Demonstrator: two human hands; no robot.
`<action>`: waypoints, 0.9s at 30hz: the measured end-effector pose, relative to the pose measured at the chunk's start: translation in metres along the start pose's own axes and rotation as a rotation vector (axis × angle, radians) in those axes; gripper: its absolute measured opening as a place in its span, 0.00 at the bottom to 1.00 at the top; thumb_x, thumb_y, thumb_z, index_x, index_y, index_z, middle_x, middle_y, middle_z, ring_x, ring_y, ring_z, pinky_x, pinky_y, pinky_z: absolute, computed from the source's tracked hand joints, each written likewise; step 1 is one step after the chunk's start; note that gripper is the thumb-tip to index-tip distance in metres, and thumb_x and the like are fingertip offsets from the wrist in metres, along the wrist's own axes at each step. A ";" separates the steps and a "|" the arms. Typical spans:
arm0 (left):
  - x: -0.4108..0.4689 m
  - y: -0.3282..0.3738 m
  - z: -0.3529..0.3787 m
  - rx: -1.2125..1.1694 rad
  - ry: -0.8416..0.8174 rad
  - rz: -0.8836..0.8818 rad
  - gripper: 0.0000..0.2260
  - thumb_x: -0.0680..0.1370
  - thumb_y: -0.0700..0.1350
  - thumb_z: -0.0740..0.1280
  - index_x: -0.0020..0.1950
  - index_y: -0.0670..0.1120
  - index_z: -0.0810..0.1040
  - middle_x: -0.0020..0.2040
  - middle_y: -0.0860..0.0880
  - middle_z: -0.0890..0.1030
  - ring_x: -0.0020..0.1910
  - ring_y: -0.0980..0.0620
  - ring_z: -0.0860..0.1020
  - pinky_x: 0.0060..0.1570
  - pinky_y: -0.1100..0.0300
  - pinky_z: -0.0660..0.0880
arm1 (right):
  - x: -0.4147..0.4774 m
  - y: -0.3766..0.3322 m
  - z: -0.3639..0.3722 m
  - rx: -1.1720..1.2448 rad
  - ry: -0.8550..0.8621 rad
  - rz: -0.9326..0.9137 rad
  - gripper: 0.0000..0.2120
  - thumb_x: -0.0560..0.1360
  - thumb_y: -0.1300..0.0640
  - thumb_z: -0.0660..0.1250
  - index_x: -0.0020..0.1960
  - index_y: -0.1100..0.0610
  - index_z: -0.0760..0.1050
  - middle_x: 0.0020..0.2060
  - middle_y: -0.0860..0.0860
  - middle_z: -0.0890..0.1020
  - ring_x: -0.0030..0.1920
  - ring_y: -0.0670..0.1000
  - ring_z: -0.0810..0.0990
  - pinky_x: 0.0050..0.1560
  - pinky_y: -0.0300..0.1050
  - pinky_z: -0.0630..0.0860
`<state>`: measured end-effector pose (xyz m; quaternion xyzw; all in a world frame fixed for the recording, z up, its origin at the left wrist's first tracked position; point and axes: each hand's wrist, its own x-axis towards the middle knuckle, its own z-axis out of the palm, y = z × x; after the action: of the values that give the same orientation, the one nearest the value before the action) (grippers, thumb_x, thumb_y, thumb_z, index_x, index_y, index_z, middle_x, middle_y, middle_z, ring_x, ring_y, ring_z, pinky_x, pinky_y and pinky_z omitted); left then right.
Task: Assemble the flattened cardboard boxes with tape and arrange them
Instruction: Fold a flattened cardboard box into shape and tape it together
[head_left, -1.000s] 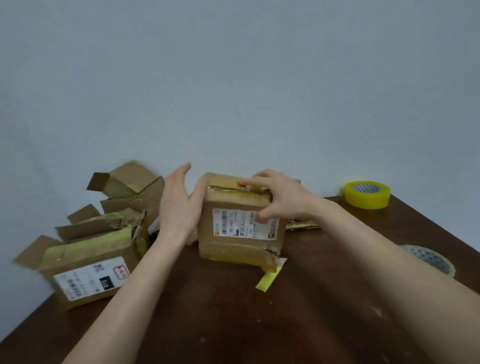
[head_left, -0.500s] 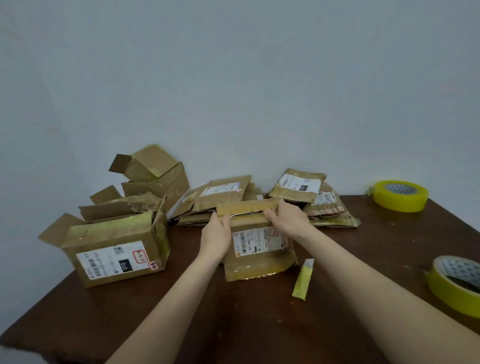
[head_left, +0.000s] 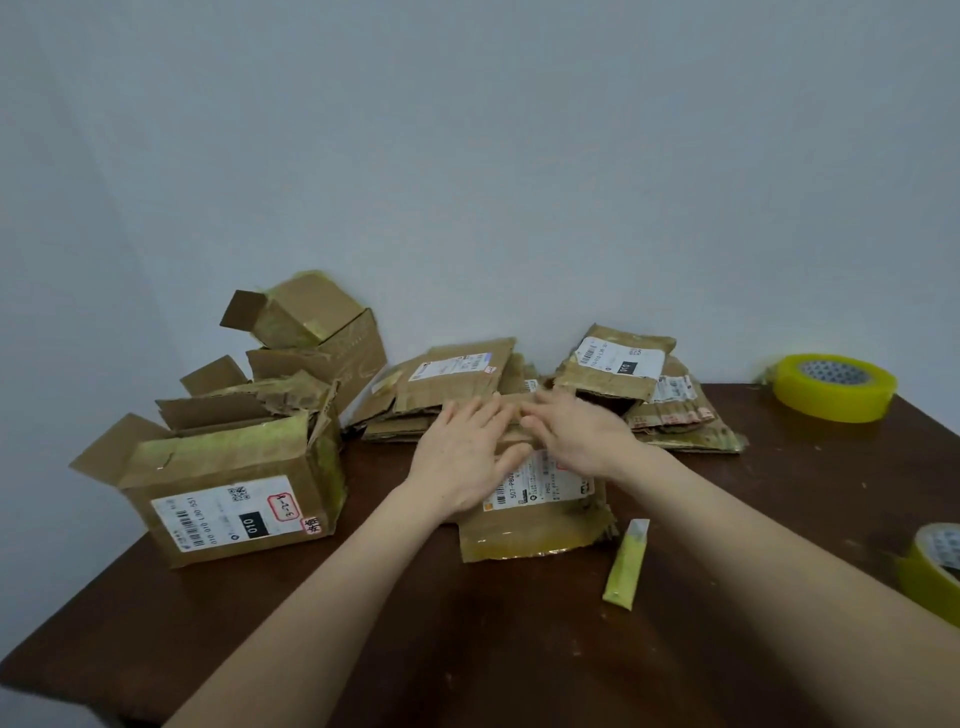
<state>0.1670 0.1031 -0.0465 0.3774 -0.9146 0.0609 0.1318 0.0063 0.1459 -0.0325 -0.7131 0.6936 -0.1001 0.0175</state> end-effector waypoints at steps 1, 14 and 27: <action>0.001 -0.001 0.002 0.054 -0.043 -0.003 0.27 0.81 0.59 0.50 0.78 0.48 0.55 0.78 0.49 0.55 0.77 0.50 0.52 0.75 0.52 0.47 | -0.005 -0.001 0.002 -0.023 -0.047 -0.052 0.22 0.84 0.47 0.45 0.74 0.53 0.62 0.77 0.56 0.58 0.77 0.56 0.51 0.75 0.53 0.53; -0.004 0.003 0.012 -0.268 0.123 -0.212 0.25 0.81 0.56 0.55 0.75 0.45 0.64 0.78 0.47 0.55 0.77 0.50 0.50 0.74 0.57 0.47 | -0.015 0.007 0.009 0.260 -0.021 0.037 0.23 0.83 0.47 0.48 0.74 0.55 0.64 0.78 0.55 0.51 0.78 0.55 0.47 0.74 0.52 0.52; -0.008 0.004 -0.001 -0.991 0.052 -0.715 0.21 0.82 0.54 0.54 0.67 0.41 0.71 0.63 0.44 0.76 0.62 0.45 0.74 0.61 0.51 0.71 | -0.004 0.014 0.009 0.770 0.054 0.438 0.20 0.80 0.44 0.56 0.46 0.60 0.74 0.43 0.55 0.79 0.48 0.55 0.78 0.44 0.46 0.69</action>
<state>0.1697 0.1117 -0.0477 0.5530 -0.6474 -0.4107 0.3262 -0.0063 0.1487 -0.0445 -0.4880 0.7407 -0.3637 0.2845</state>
